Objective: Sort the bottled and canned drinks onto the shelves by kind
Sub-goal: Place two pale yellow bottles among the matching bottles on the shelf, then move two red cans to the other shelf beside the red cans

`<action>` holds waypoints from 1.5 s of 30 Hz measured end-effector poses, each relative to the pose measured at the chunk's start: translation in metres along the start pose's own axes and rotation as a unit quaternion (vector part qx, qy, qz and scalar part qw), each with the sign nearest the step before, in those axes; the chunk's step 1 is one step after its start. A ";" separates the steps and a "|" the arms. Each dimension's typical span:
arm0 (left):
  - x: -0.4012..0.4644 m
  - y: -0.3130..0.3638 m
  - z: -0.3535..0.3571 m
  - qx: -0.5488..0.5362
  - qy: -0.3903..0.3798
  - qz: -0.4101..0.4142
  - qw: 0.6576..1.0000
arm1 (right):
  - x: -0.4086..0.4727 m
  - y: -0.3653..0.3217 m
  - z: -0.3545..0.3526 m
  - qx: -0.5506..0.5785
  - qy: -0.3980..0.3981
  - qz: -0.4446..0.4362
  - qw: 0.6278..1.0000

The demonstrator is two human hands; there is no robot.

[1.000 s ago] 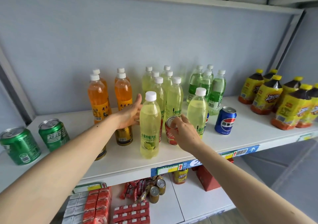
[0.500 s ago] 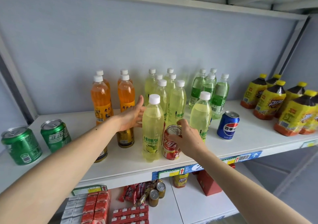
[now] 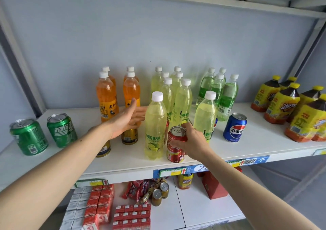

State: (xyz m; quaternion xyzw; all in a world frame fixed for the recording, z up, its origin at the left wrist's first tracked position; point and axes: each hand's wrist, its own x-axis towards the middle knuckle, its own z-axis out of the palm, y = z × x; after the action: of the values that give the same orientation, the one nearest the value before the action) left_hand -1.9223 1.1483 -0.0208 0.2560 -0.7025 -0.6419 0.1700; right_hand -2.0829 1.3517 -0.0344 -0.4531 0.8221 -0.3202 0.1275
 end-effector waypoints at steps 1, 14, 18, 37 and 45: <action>-0.009 -0.003 0.001 0.009 0.014 0.001 1.000 | -0.001 0.002 -0.002 0.004 -0.010 -0.009 1.000; -0.113 -0.024 0.110 0.101 0.114 0.099 0.983 | -0.033 0.007 -0.049 0.107 -0.193 -0.189 0.957; -0.117 -0.030 0.139 0.049 0.079 0.080 0.992 | -0.044 0.006 -0.052 0.146 -0.240 -0.211 0.936; -0.136 -0.043 0.096 0.026 0.181 0.049 0.982 | 0.016 0.019 0.017 0.159 -0.075 -0.088 0.980; -0.140 -0.039 0.064 0.039 0.188 0.046 0.980 | 0.075 -0.006 0.033 0.272 -0.016 0.022 0.962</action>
State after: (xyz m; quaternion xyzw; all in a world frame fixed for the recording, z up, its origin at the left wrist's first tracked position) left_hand -1.8397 1.2797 -0.0543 0.3463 -0.6932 -0.5461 0.3182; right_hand -2.1042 1.2736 -0.0496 -0.3880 0.7120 -0.5212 0.2662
